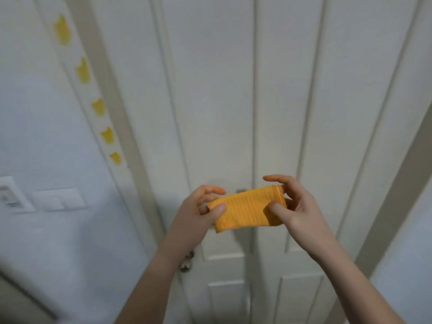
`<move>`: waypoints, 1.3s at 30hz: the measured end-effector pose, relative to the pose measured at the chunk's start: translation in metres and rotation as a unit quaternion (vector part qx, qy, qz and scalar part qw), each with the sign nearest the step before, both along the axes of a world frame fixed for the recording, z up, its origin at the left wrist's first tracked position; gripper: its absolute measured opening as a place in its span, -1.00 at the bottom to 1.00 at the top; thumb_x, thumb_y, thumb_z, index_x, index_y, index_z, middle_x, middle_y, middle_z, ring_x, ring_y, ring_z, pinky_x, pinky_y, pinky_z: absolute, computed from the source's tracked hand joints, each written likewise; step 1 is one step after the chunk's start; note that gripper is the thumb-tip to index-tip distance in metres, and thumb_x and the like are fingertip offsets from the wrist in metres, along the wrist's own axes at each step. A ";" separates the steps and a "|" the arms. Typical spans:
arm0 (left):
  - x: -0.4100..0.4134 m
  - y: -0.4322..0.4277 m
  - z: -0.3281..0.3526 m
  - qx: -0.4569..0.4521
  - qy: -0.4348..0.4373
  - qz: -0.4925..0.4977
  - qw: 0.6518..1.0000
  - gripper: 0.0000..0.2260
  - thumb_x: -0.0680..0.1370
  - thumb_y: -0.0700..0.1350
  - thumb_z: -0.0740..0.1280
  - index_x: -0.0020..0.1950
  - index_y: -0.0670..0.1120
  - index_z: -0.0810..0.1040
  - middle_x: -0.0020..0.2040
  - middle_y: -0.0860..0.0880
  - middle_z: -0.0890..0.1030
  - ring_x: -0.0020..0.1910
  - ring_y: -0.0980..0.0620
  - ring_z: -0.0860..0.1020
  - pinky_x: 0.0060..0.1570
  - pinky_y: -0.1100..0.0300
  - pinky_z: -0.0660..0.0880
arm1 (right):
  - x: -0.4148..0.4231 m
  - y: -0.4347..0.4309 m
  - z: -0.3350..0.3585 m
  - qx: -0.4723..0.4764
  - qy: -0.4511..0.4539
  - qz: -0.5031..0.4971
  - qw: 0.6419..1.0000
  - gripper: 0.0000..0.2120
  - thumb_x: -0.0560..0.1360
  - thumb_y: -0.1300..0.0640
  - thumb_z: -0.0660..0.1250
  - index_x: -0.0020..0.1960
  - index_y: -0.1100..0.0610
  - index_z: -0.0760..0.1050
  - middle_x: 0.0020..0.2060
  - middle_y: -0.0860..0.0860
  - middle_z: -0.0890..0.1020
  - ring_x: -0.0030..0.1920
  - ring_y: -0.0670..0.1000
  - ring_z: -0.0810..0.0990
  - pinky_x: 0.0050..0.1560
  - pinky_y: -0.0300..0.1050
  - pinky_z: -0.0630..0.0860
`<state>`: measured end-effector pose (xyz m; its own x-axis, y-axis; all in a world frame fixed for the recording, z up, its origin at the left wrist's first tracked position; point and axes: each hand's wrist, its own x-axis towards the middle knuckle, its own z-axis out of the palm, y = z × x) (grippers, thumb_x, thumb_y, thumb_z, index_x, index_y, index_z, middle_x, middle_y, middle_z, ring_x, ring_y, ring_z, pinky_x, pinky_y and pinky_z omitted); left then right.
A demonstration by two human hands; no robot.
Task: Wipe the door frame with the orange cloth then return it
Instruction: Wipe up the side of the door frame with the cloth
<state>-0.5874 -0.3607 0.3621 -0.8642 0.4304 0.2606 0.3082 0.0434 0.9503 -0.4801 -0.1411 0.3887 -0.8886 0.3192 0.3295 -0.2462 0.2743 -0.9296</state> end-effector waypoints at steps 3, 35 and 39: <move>-0.017 -0.052 0.024 0.015 0.025 0.046 0.999 -0.75 0.52 -0.15 0.57 0.14 0.12 0.69 -0.07 0.00 0.67 -0.22 0.03 0.52 -0.18 0.20 0.52 | -0.021 -0.051 0.000 0.040 -0.024 0.033 0.998 -0.59 0.34 0.20 0.30 0.14 -0.07 0.64 -0.23 -0.01 0.55 -0.26 -0.06 0.48 -0.30 -0.21 0.46; -0.145 -0.233 0.132 -0.046 0.515 0.411 0.751 -0.55 0.71 -0.15 0.33 0.61 -0.17 0.44 0.59 -0.18 0.44 0.61 -0.16 0.38 0.62 -0.10 0.32 | -0.206 -0.315 -0.030 0.116 0.281 -0.326 0.895 -0.79 0.59 0.35 0.39 0.21 0.25 0.65 0.16 0.12 0.58 0.18 0.05 0.48 0.21 0.15 0.53; -0.161 -0.236 0.128 -0.092 0.542 0.425 0.720 -0.52 0.73 -0.13 0.30 0.66 -0.16 0.39 0.66 -0.18 0.37 0.68 -0.19 0.29 0.67 -0.08 0.24 | -0.206 -0.332 -0.022 0.029 0.271 -0.257 0.927 -0.67 0.64 0.24 0.29 0.37 0.21 0.60 0.21 -0.07 0.65 0.25 -0.06 0.61 0.32 -0.01 0.56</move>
<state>-0.7482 -0.5967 0.4903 -0.1683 -0.0204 0.9855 0.6519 0.7476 0.1268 -0.6864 -0.4734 0.3667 -0.3226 0.6227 0.7129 -0.4960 0.5303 -0.6876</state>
